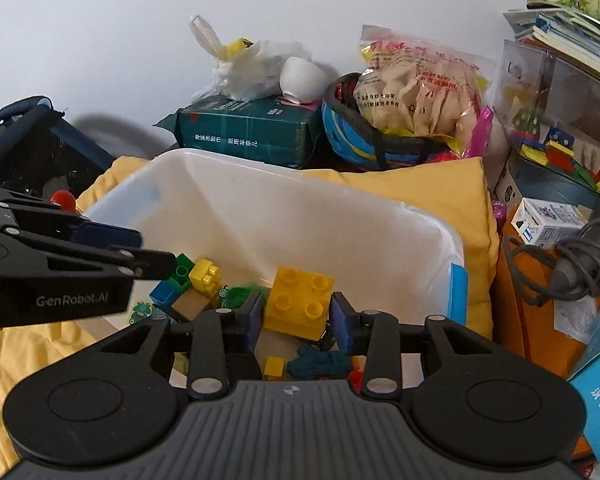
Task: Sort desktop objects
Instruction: 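Carry both toys over the white bin and open both tools, then move both tools back to the remaining toys, then grasp the orange brick with left tool while right tool grasps blue disc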
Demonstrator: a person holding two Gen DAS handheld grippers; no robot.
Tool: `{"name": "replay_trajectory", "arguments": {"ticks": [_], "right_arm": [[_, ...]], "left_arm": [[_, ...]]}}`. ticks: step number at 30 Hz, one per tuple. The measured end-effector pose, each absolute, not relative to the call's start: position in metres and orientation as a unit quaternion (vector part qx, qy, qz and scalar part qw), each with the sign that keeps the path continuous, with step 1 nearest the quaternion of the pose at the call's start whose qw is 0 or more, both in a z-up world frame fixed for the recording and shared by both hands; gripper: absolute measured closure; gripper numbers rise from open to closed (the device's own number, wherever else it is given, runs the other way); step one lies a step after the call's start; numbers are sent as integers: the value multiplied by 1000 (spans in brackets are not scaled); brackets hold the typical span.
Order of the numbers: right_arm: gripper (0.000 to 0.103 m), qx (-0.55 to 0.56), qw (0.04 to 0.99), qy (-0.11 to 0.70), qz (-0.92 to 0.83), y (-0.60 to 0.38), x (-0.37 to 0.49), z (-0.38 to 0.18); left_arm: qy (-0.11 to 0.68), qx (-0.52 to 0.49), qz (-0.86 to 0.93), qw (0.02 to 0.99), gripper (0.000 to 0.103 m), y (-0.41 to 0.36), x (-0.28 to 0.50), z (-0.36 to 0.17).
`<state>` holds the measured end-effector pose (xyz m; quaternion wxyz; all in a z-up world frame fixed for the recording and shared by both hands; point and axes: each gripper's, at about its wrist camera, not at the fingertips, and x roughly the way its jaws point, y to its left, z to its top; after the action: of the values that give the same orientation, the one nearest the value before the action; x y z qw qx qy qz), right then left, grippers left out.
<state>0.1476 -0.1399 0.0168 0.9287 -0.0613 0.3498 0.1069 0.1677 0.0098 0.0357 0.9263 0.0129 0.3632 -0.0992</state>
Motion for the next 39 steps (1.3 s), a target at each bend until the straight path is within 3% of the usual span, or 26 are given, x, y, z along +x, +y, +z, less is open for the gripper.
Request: {"name": "replay_trajectory", "arguments": {"ticks": [5,10,13,18,23,31,33,39], "right_arm": [[56,-66,936,328,110,-141,140,31],[54,-64,940,306,135,-142,120,44],[47,-78,939,292,162,-141,94,47],[47,-130,916,307,223,-133,47,21],[57,-157,865,369,302,-122,16,-24],[61,-169,826,412,345,-102,-8,-65],[60,-166,827,411,347,-100,-9,-65],[59,-179,823,400,360,-94,-11,-65]], "left_arm": [[326,-19,-100,940,39,19,128,55],[331,-10,-103,938,37,31,74,43],[363,7,-106,926,37,35,39,19],[434,23,-146,889,37,34,-19,-27],[469,39,-194,861,37,17,-60,-54],[485,4,-198,852,51,3,-68,-80],[483,-1,-181,856,67,3,-67,-84],[478,10,-149,866,67,9,-74,-72]]}}
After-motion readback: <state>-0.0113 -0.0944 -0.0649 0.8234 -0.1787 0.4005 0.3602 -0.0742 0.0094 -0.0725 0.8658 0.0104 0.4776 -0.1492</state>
